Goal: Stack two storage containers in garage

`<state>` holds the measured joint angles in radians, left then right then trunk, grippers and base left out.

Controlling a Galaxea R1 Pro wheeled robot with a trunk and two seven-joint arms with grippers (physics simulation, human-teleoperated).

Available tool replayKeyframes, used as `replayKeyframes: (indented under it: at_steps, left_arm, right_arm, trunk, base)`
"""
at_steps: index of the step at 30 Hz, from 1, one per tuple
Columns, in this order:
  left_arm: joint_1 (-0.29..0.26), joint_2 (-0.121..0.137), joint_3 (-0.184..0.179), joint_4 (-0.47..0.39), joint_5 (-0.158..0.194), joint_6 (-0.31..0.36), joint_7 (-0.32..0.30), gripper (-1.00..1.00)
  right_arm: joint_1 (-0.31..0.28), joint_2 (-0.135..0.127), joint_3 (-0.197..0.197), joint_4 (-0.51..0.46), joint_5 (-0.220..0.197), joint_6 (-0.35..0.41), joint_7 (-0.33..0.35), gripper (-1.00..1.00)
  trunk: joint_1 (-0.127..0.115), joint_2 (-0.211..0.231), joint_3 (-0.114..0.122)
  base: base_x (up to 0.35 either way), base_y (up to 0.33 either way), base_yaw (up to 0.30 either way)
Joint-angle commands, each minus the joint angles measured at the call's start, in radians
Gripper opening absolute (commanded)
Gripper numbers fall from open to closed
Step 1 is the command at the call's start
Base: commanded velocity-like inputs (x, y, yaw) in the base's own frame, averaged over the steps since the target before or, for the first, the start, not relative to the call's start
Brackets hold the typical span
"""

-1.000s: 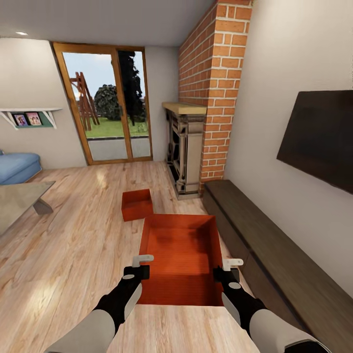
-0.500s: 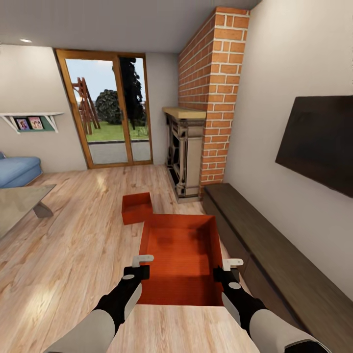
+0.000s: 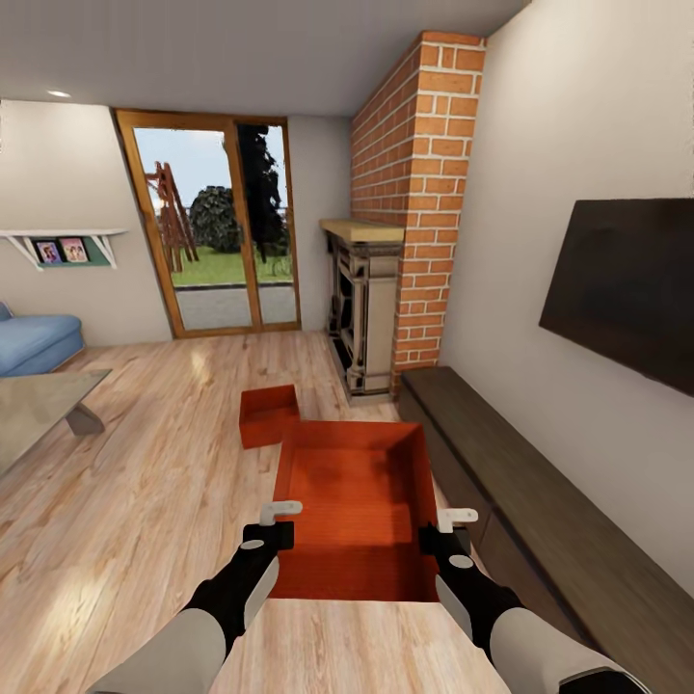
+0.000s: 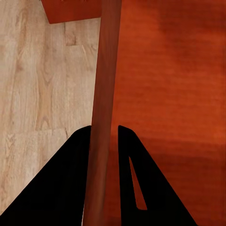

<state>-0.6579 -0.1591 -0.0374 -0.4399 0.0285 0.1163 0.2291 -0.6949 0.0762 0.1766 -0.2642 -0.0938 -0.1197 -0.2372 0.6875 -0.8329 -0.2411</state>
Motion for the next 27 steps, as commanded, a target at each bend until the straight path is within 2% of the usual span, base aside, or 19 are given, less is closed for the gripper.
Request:
replayKeyframes:
  at_steps: [1,27]
  left_arm:
    - [-0.001,-0.001,0.013,-0.019,0.011,0.008,0.010,-1.00]
    - [-0.001,-0.001,0.013,-0.019,0.011,0.008,0.010,-1.00]
  right_arm:
    - [0.000,0.001,0.012,0.002,-0.018,-0.002,0.002,-1.00]
    - [0.000,0.001,0.012,0.002,-0.018,-0.002,0.002,-1.00]
  trunk:
    - [0.000,-0.001,0.000]
    - [0.000,-0.001,0.042]
  base:
    - [0.000,0.000,0.000]
    - [0.000,0.000,0.000]
